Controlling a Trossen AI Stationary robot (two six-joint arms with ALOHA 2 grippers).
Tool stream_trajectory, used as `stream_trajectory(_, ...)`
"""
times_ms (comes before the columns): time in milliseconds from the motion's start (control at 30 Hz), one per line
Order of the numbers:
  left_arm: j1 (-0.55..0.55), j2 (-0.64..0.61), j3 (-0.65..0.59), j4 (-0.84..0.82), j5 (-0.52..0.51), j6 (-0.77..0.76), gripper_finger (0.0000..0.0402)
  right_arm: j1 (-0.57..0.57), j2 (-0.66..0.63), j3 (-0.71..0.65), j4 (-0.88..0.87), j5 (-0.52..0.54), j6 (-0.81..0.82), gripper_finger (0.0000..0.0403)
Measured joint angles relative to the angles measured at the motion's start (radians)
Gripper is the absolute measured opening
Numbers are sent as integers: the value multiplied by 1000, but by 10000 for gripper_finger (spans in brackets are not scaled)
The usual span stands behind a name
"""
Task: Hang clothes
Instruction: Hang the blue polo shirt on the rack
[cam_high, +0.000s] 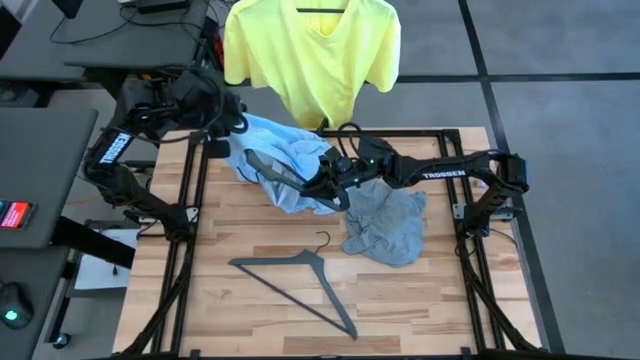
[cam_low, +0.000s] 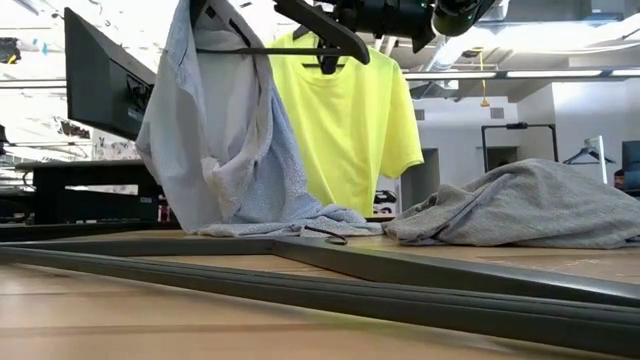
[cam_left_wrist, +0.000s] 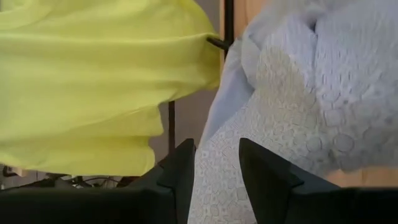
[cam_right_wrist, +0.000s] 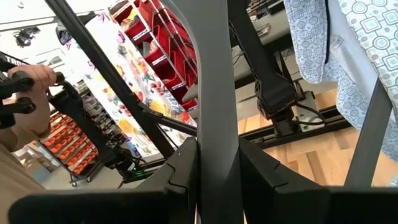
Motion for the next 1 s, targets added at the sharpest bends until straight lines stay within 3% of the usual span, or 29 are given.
stream_trajectory(233,0,-22,18,0,129,-151,108,-14,0,0,-5,-45,16,66)
stream_trajectory(433,0,-56,11,1,135,-80,108,-18,0,0,-5,-71,23,66)
stream_trajectory(667,-2,-98,-66,0,235,-54,108,-34,0,0,-3,-79,31,66)
stream_trajectory(1000,-13,-105,-153,0,209,12,108,-65,0,0,0,-149,57,66)
